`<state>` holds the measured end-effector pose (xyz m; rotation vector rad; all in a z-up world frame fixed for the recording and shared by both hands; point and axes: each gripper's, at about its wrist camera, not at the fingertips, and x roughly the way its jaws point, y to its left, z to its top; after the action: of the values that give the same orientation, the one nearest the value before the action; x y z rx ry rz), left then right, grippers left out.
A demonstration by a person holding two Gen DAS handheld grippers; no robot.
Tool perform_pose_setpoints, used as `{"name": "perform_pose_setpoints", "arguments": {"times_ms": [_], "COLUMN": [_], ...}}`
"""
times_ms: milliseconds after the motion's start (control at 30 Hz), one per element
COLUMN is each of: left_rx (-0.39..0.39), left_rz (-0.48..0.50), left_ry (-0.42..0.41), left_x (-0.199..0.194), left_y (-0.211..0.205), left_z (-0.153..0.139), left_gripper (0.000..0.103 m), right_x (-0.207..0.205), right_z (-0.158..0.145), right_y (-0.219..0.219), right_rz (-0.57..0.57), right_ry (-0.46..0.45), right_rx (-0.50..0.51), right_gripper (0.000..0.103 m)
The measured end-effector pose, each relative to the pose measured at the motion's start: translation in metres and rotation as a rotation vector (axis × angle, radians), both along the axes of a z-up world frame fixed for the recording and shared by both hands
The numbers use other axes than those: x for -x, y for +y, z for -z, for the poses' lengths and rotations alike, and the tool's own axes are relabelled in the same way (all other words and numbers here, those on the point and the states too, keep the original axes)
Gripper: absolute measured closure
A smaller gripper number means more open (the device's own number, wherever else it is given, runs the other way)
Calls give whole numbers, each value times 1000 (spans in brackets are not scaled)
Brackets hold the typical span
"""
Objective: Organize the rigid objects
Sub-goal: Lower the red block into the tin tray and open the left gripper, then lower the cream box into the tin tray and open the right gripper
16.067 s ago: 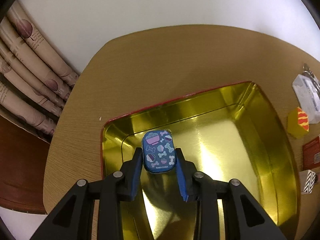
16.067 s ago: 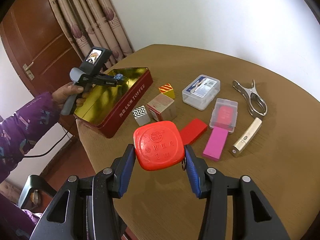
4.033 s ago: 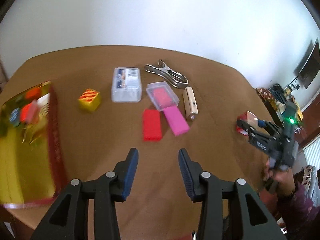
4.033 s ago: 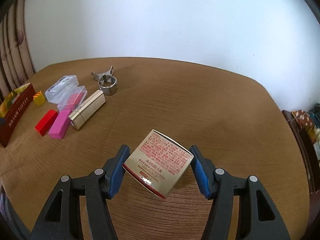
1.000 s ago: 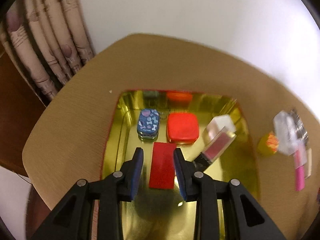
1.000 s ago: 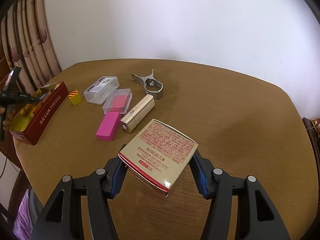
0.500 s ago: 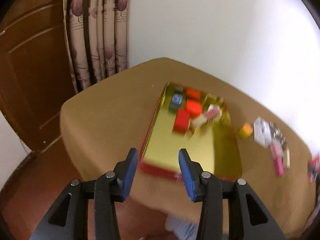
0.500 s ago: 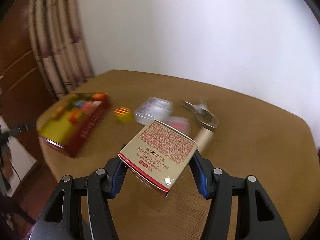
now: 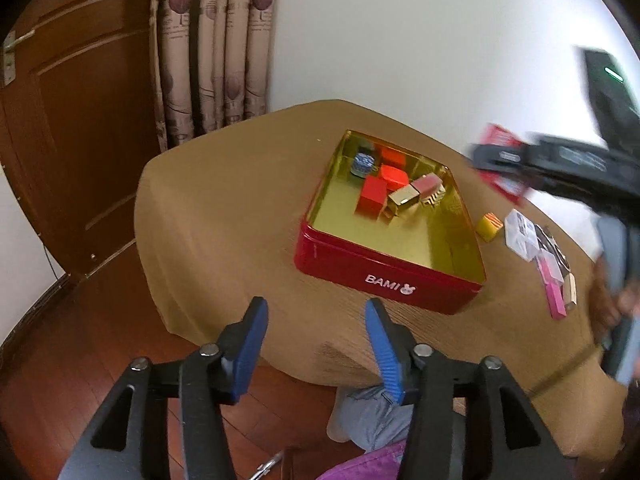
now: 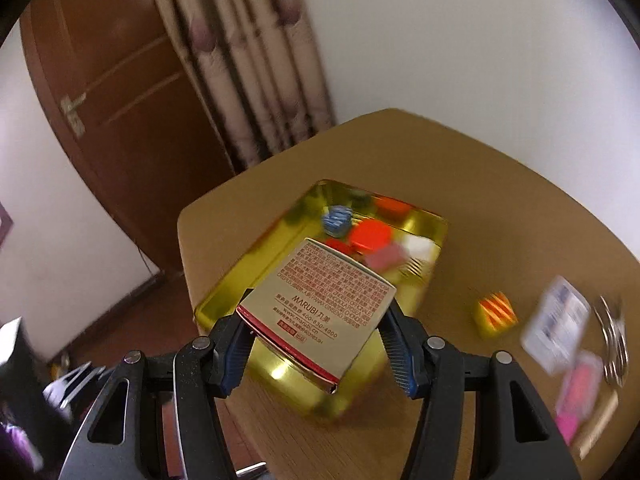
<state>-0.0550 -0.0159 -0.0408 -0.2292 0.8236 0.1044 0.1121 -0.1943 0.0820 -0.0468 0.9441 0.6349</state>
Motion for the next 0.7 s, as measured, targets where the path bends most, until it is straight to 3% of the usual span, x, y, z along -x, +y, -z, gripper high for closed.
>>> {"name": "perform_pose_setpoints", "arguments": {"times_ms": [167,367,567,700], "left_rx": [-33,49,169,141], "left_rz": [11,45,76,98], "left_ry": [31,37,98,88], "left_x": [-5,-9,-17,-17], "left_y": [-4,3,10,5], "left_z": [2,9,24,22], "left_gripper": [43,43,43,43], "right_x": [-42,-72,-92,-96], "right_z": [28,57,79,87], "right_y": [48,86,103,101], "right_rz": [-108,-192,-218,-220], "right_ry": [37,59,81,95], "right_rx": [84,179,214,203], "right_gripper": [48,48,48,47]}}
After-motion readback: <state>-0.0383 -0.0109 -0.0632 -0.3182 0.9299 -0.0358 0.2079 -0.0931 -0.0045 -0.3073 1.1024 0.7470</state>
